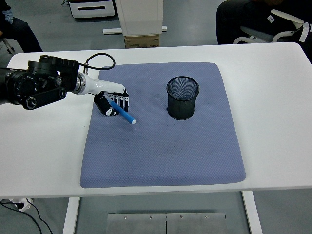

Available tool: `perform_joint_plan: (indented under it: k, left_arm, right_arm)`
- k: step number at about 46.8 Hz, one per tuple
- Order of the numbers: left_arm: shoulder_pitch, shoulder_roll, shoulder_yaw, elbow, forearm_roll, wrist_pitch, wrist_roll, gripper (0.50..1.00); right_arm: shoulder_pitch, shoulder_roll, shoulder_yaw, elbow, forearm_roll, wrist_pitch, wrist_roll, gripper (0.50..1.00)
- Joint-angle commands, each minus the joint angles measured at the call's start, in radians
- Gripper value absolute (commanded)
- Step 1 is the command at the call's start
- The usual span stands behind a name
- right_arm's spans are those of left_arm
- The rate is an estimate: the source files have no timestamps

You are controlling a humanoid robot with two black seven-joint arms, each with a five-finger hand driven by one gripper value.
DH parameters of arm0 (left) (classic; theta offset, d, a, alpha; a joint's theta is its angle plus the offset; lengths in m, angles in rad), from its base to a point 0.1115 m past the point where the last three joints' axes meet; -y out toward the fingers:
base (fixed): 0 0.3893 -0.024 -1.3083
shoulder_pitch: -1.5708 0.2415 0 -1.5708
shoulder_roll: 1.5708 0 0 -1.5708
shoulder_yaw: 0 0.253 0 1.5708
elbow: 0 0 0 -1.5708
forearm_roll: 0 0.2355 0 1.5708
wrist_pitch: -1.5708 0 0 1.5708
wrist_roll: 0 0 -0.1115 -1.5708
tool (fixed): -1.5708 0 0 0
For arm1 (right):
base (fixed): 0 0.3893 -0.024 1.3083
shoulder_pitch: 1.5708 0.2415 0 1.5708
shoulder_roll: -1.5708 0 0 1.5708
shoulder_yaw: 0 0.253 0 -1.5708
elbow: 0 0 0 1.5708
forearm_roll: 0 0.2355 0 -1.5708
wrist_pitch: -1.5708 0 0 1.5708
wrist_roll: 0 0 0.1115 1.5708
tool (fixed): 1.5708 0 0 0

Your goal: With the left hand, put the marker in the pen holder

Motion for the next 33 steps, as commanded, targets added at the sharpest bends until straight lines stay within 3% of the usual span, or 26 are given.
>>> perform_joint_plan:
  k: [1, 33]
  left_arm:
    - [-0.003, 0.004, -0.013, 0.000, -0.003, 0.000, 0.000, 0.500]
    - [-0.096, 0.009, -0.068, 0.027, -0.021, -0.032, 0.000, 0.500]
  right_arm:
    - [0.000, 0.000, 0.000, 0.000, 0.000, 0.000, 0.000, 1.000]
    - [0.000, 0.000, 0.000, 0.000, 0.000, 0.000, 0.000, 1.000]
